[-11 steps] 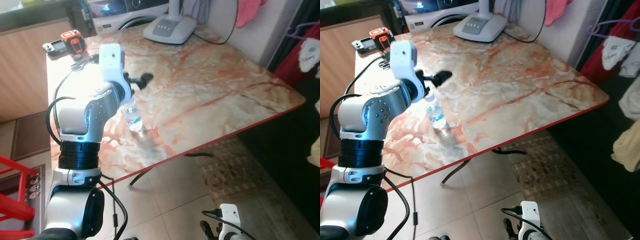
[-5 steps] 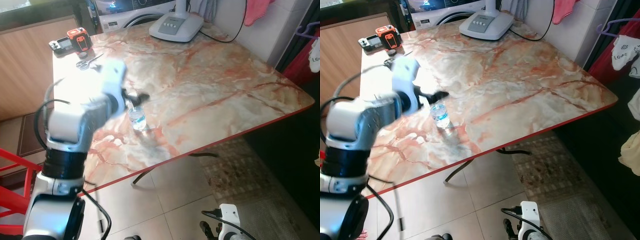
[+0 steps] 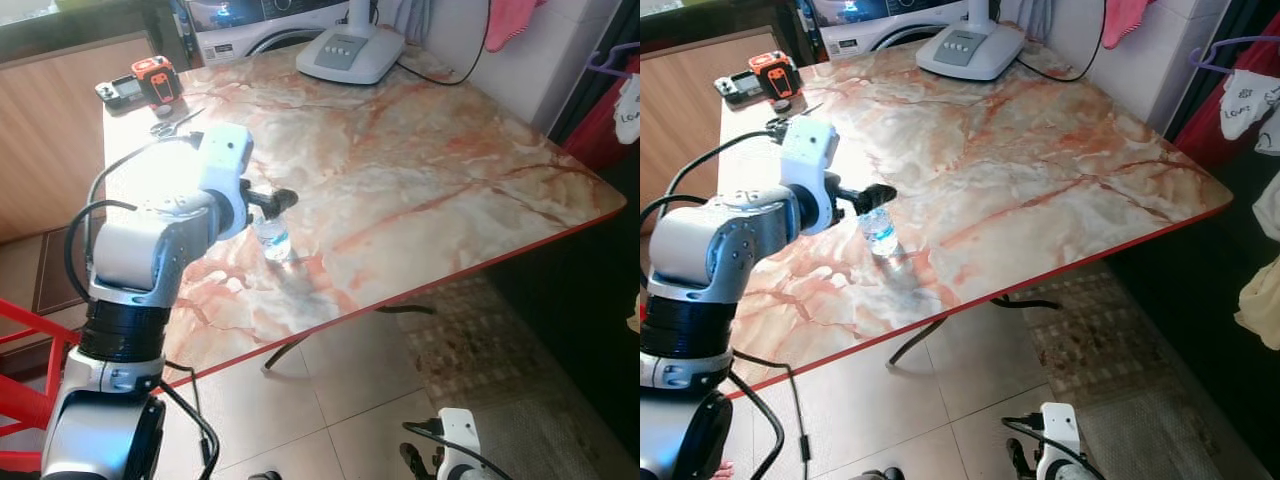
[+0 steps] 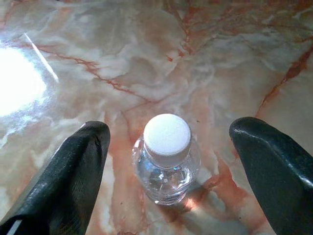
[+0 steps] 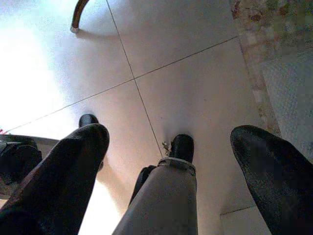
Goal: Restocking fridge
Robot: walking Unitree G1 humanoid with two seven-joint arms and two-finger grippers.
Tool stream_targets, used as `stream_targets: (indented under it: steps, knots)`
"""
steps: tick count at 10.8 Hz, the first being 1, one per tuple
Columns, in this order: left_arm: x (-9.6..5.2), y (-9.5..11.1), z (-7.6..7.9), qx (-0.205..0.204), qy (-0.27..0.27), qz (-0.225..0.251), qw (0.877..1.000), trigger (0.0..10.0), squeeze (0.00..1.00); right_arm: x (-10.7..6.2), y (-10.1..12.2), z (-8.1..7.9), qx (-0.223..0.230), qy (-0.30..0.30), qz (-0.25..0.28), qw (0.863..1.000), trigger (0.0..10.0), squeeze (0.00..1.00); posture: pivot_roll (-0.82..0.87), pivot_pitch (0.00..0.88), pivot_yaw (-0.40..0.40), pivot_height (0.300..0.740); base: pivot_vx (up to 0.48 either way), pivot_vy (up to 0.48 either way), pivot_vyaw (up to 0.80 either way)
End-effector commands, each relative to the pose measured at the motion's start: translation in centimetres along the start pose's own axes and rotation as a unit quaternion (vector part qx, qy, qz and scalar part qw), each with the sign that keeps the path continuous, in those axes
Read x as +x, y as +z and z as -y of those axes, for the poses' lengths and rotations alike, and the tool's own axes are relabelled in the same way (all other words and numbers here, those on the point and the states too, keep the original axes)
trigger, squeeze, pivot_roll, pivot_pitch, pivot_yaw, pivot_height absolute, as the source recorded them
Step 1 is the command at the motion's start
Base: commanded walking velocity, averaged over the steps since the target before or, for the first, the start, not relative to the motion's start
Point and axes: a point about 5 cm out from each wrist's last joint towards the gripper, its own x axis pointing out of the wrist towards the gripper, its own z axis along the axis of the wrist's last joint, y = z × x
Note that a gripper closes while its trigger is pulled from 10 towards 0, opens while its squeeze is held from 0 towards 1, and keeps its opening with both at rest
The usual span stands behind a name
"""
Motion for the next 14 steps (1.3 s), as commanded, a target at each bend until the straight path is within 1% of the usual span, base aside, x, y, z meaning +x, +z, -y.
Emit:
stream_targets:
  steps: [1,2,3,4,5,6,7,9,10,11,13,14]
  knots:
    - [-0.1,0.4,-0.6,-0.010,0.014,0.010,1.000,10.0,0.00,-0.1,-0.8,-0.1,-0.001,0.002,-0.015,1.000,10.0,0.00,0.04,0.105,0.056,0.740,0.000,0.000,0.00]
    - [0.1,1.5,-1.2,-0.036,0.032,0.034,0.998,10.0,0.00,-0.1,-0.9,0.0,-0.004,0.003,-0.017,1.000,10.0,0.00,0.04,0.100,0.055,0.740,0.000,0.000,0.00]
    - [0.1,2.6,-1.3,-0.006,0.048,0.071,0.996,10.0,0.00,-0.1,-0.9,0.0,-0.004,0.002,-0.015,1.000,10.0,0.00,0.03,0.097,0.055,0.740,0.000,0.000,0.00]
    - [-0.1,3.3,-1.4,0.023,0.071,0.115,0.991,10.0,0.00,-0.1,-0.9,0.0,-0.001,0.001,-0.013,1.000,10.0,0.00,0.03,0.097,0.054,0.740,0.000,0.000,0.00]
    - [-0.4,3.8,-1.1,0.041,0.080,0.151,0.984,10.0,0.00,-0.1,-0.9,0.0,-0.001,0.001,-0.013,1.000,10.0,0.00,0.03,0.102,0.053,0.740,0.000,0.000,0.00]
    - [-0.9,4.2,-0.8,0.055,0.092,0.192,0.976,10.0,0.00,-0.1,-0.8,-0.1,-0.001,0.002,-0.012,1.000,10.0,0.00,0.03,0.107,0.051,0.740,0.000,0.000,0.00]
    - [-1.3,4.4,-0.3,0.101,0.099,0.231,0.962,10.0,0.00,-0.1,-0.8,-0.1,-0.002,0.002,-0.013,1.000,10.0,0.00,0.03,0.109,0.050,0.740,0.000,0.000,0.00]
    - [-1.4,3.3,0.4,0.141,0.109,0.273,0.945,10.0,0.00,-0.1,-0.8,-0.1,-0.002,0.002,-0.014,1.000,10.0,0.00,0.02,0.117,0.048,0.740,0.000,0.000,0.00]
    - [-1.5,3.2,0.5,0.149,0.114,0.283,0.941,10.0,0.00,-0.1,-0.8,0.0,-0.003,0.002,-0.014,1.000,10.0,0.00,0.02,0.118,0.047,0.740,0.000,0.000,0.00]
    - [-1.7,3.3,0.8,0.140,0.107,0.299,0.938,10.0,0.00,-0.1,-0.8,0.0,-0.006,0.004,-0.014,1.000,10.0,0.00,0.02,0.120,0.045,0.740,0.000,0.000,0.00]
    - [-1.6,3.4,1.3,0.159,0.091,0.314,0.932,10.0,0.00,-0.1,-0.7,0.0,-0.008,0.005,-0.014,1.000,10.0,0.00,0.02,0.123,0.045,0.740,0.000,0.000,0.00]
    - [-1.7,3.4,1.7,0.166,0.087,0.323,0.928,10.0,0.00,-0.1,-0.7,0.0,-0.009,0.006,-0.014,1.000,10.0,0.00,0.02,0.124,0.045,0.740,0.292,0.000,0.00]
